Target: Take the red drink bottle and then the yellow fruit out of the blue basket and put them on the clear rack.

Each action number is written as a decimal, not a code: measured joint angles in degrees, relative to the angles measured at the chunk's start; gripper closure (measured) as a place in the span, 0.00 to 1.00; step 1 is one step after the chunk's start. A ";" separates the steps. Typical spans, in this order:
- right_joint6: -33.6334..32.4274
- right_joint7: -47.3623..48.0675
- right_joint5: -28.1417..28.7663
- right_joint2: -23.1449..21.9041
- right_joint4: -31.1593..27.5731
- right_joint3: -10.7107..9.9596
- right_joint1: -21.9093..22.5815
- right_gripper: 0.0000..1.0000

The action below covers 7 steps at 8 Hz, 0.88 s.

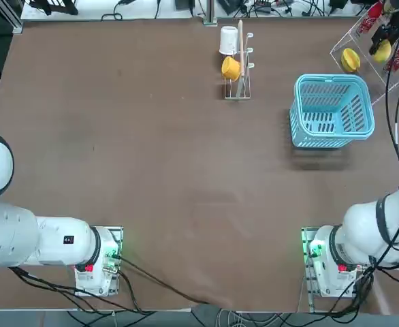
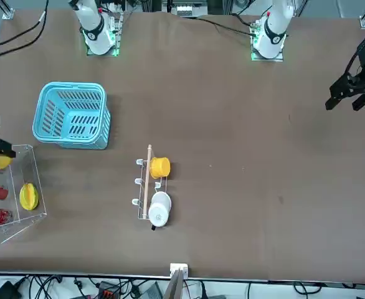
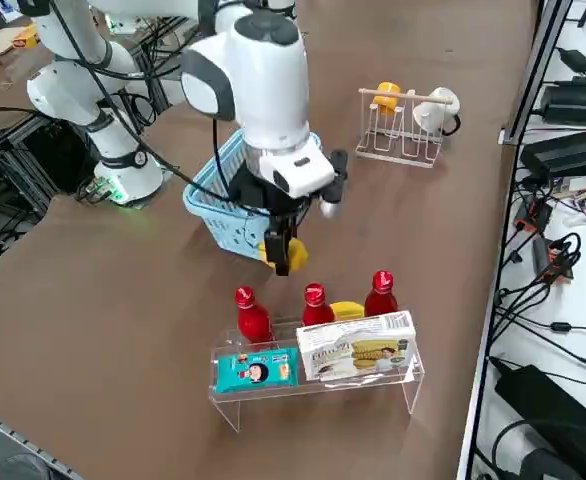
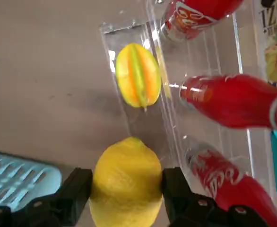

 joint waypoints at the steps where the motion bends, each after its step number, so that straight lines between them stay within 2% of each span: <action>1: 2.24 -1.34 -0.04 1.73 0.12 -0.01 -0.77 0.15; 3: 4.76 -3.72 -0.05 4.56 0.22 -0.03 -2.64 0.15; 7: 4.94 -4.55 -1.70 7.13 0.20 0.32 -2.76 0.15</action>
